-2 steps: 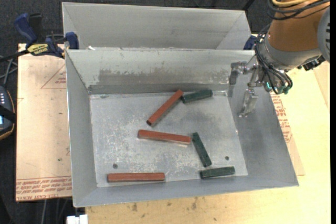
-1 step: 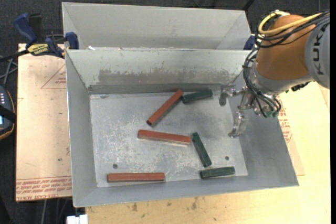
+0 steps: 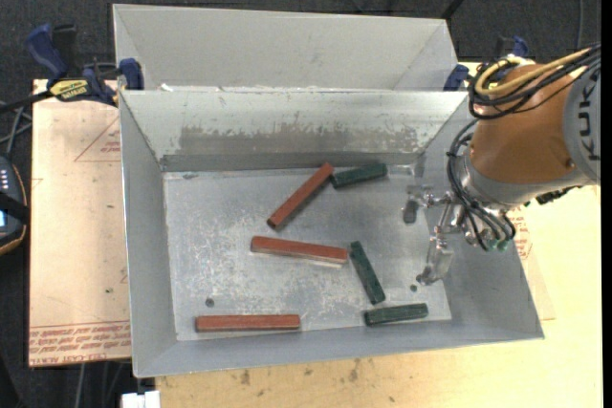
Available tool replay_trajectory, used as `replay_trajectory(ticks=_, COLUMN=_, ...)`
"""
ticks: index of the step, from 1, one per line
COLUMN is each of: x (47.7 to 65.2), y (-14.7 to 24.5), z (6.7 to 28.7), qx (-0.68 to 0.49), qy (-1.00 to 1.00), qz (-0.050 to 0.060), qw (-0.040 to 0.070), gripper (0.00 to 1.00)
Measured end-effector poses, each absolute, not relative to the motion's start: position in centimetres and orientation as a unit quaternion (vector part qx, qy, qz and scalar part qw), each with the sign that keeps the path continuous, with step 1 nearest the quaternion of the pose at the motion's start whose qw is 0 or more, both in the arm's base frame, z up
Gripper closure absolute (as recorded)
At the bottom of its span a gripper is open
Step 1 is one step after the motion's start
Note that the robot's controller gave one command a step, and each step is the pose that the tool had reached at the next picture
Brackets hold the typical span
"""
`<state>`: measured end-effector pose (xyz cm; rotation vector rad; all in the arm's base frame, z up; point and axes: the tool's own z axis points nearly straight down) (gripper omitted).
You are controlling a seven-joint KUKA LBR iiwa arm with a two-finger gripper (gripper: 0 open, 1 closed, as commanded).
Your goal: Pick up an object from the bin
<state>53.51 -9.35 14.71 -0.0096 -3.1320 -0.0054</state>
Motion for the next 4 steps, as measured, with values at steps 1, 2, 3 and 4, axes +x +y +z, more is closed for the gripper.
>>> replay_trajectory(ticks=1, x=51.8, y=-9.6, z=13.9, qx=-0.013, qy=-1.000, qz=0.000, qw=-0.003, gripper=0.00)
replay_trajectory(ticks=2, x=49.8, y=-7.4, z=7.3, qx=0.034, qy=-0.999, qz=-0.001, qw=0.000, gripper=1.00)
replay_trajectory(ticks=3, x=49.8, y=-7.4, z=7.3, qx=0.034, qy=-0.999, qz=-0.001, qw=0.000, gripper=1.00)
replay_trajectory(ticks=4, x=51.0, y=-3.3, z=9.4, qx=0.056, qy=-0.998, qz=0.000, qw=0.000, gripper=1.00)
